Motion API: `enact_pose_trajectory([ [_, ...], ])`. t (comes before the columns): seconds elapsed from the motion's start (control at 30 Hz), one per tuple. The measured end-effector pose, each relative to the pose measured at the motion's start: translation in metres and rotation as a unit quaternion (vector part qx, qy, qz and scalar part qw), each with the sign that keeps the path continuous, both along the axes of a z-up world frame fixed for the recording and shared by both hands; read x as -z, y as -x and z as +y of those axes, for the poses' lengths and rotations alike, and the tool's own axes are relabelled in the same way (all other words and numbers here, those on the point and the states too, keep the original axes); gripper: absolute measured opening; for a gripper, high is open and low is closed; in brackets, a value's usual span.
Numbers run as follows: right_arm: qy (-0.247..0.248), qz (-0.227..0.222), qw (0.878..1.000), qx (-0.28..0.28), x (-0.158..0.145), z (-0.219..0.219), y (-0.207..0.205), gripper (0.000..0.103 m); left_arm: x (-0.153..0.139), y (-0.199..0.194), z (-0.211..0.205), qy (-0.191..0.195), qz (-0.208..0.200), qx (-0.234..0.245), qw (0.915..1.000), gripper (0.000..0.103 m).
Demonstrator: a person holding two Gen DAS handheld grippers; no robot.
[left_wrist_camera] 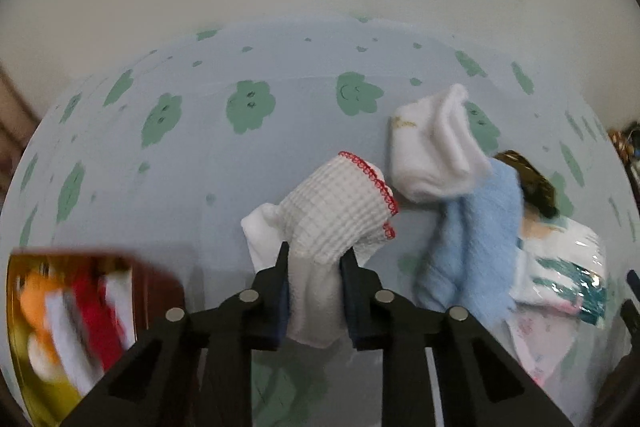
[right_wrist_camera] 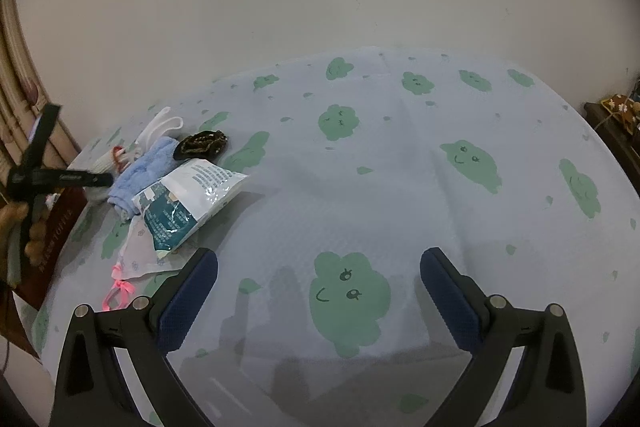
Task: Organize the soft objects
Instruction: 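Lift the white sock with the left gripper while the right gripper grasps the wipes packet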
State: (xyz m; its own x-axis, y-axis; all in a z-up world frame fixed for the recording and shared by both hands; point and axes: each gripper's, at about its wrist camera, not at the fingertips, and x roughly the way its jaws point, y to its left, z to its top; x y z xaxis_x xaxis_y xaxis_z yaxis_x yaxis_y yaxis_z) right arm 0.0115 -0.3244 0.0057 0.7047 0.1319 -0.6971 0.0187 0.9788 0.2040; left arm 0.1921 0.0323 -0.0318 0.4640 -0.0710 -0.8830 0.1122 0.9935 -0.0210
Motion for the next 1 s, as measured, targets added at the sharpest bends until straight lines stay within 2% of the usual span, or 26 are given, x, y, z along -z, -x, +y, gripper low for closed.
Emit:
enact_pose_trajectory([
  [0.17, -0.003, -0.013, 1.000, -0.010, -0.004, 0.001, 0.005, 0.101, -0.024, 0.068, -0.006, 0.050, -0.027, -0.008, 0.9984, 0.022],
  [0.23, -0.003, -0.016, 0.999, -0.035, -0.008, 0.007, 0.005, 0.101, -0.035, 0.097, -0.010, 0.071, -0.037, -0.004, 0.9968, 0.022],
  [0.3, 0.008, -0.020, 0.996, -0.086, -0.018, 0.024, 0.001, 0.101, -0.045, 0.122, -0.009, 0.096, -0.043, -0.005, 0.9944, 0.022],
  [0.4, 0.052, -0.010, 0.984, -0.169, -0.032, 0.056, -0.013, 0.103, -0.049, 0.144, -0.012, 0.118, -0.032, 0.000, 0.9925, 0.023],
  [0.47, 0.076, 0.008, 0.970, -0.231, -0.038, 0.080, -0.030, 0.103, -0.050, 0.157, -0.012, 0.126, -0.031, -0.005, 0.9916, 0.023],
  [0.63, 0.124, 0.065, 0.939, -0.315, -0.030, 0.122, -0.080, 0.103, -0.057, 0.179, -0.012, 0.131, -0.038, 0.000, 0.9907, 0.023],
  [0.73, 0.135, 0.100, 0.928, -0.334, -0.017, 0.136, -0.103, 0.103, -0.061, 0.187, -0.013, 0.142, -0.036, 0.006, 0.9892, 0.023],
  [0.8, 0.163, 0.111, 0.919, -0.341, -0.010, 0.145, -0.114, 0.103, -0.062, 0.188, -0.016, 0.144, -0.032, 0.013, 0.9889, 0.023],
  [0.87, 0.194, 0.109, 0.916, -0.333, -0.005, 0.147, -0.123, 0.103, -0.063, 0.190, -0.018, 0.143, -0.032, 0.018, 0.9890, 0.023],
  [1.0, 0.143, 0.178, 0.909, -0.348, 0.012, 0.145, -0.145, 0.102, -0.061, 0.187, -0.020, 0.145, -0.027, 0.025, 0.9887, 0.023],
])
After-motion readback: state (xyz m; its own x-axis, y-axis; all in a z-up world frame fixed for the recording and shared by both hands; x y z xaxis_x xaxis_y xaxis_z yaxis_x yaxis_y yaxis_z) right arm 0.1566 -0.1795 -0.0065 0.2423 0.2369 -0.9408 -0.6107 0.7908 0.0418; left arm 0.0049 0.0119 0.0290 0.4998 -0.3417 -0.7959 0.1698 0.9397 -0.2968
